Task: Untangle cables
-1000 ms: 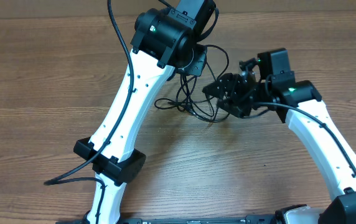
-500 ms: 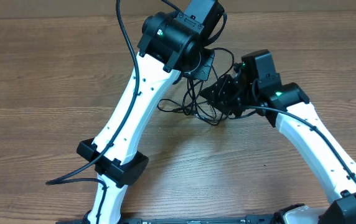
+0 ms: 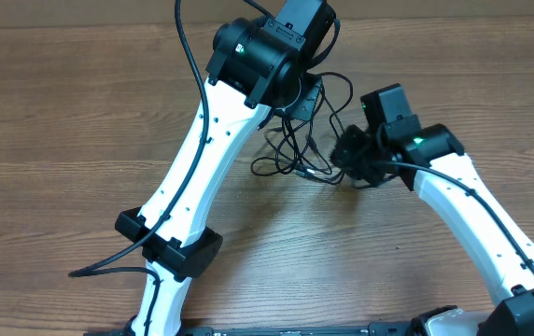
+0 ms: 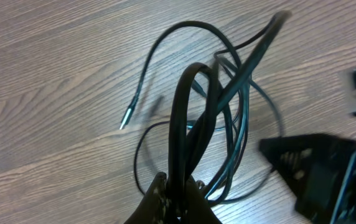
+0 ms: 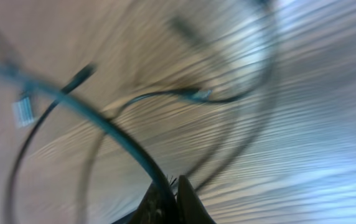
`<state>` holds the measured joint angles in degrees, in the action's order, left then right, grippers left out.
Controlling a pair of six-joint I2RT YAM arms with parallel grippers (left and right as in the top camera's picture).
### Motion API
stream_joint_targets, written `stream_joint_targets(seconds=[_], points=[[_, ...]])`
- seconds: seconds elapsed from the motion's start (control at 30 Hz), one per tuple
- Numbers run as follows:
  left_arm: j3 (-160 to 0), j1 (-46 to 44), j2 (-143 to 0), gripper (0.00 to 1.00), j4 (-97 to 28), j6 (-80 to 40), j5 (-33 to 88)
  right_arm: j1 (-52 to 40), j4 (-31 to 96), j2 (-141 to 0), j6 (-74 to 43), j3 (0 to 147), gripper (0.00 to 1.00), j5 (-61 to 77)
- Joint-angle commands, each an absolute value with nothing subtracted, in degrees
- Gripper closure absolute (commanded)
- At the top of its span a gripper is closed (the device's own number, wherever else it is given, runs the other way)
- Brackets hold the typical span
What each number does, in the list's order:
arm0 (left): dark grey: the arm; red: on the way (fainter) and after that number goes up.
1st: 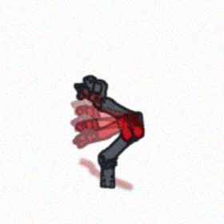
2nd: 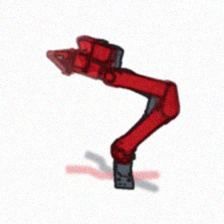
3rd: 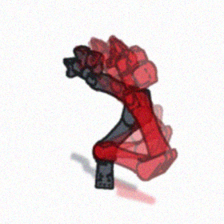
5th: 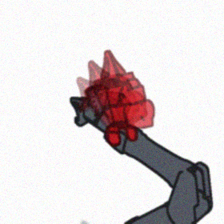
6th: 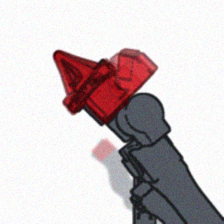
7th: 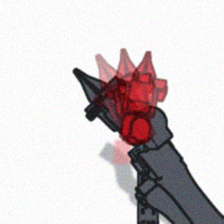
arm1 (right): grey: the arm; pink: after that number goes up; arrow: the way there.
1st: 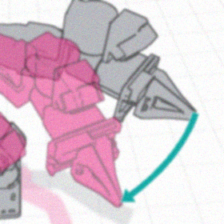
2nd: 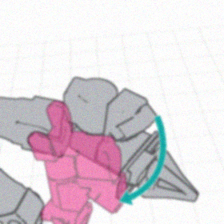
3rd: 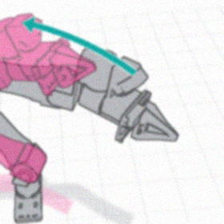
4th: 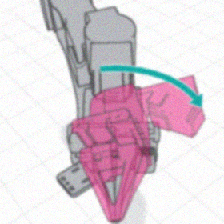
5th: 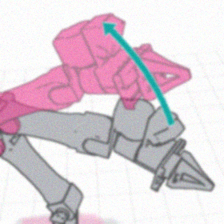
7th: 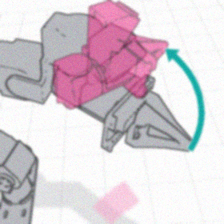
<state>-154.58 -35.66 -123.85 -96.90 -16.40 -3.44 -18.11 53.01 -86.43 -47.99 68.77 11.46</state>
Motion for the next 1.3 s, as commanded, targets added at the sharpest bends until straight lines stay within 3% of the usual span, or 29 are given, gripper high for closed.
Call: stream_joint_targets(seconds=[0.0, 0.17, 0.43, 0.57, 0.63, 0.77, 0.87, 0.97, 1.1, 1.27], points=[[-154.87, -35.99, -121.56, 0.96, -96.82, -14.76, -3.57, -14.63, 56.51, -86.28, -44.62, 68.58, 0.96, -3.46], [-154.87, -35.99, -121.56, 0.96, -96.82, -14.76, -3.57, -7.94, 63.02, -86.28, -44.69, 68.58, 0.96, -18.26], [-154.87, -35.99, -121.56, 0.96, -96.82, -14.76, -3.57, 2.02, 63.77, -86.28, -44.71, 68.60, 0.96, -22.26], [-154.87, -35.99, -121.56, 0.96, -96.82, -14.76, -3.55, 3.14, 60.88, -86.28, -40.97, 68.60, 0.80, -16.19], [-154.87, -35.99, -121.56, 0.96, -96.82, -14.76, -3.55, 3.01, 58.65, -86.28, -34.65, 68.60, 0.65, -12.64], [-154.87, -35.99, -121.56, 0.96, -96.82, -14.76, -3.53, 2.96, 58.17, -86.28, -33.54, 68.60, 0.60, -11.68], [-154.87, -36.03, -121.56, 0.96, -96.82, -14.76, -3.53, 2.81, 57.06, -86.28, -29.06, 68.60, 0.46, -1.61], [-154.87, -36.03, -121.56, 0.96, -96.82, -14.79, -3.55, 2.55, 56.42, -86.28, -18.04, 68.60, 0.39, 19.27], [-154.87, -36.03, -121.56, 0.96, -96.82, -14.79, -3.53, 1.28, 57.36, -86.28, -9.52, 68.60, 0.37, 42.11], [-154.87, -36.03, -121.56, 0.96, -96.82, -14.79, -3.38, -3.44, 57.08, -86.28, -9.30, 68.60, 0.37, 46.59]])
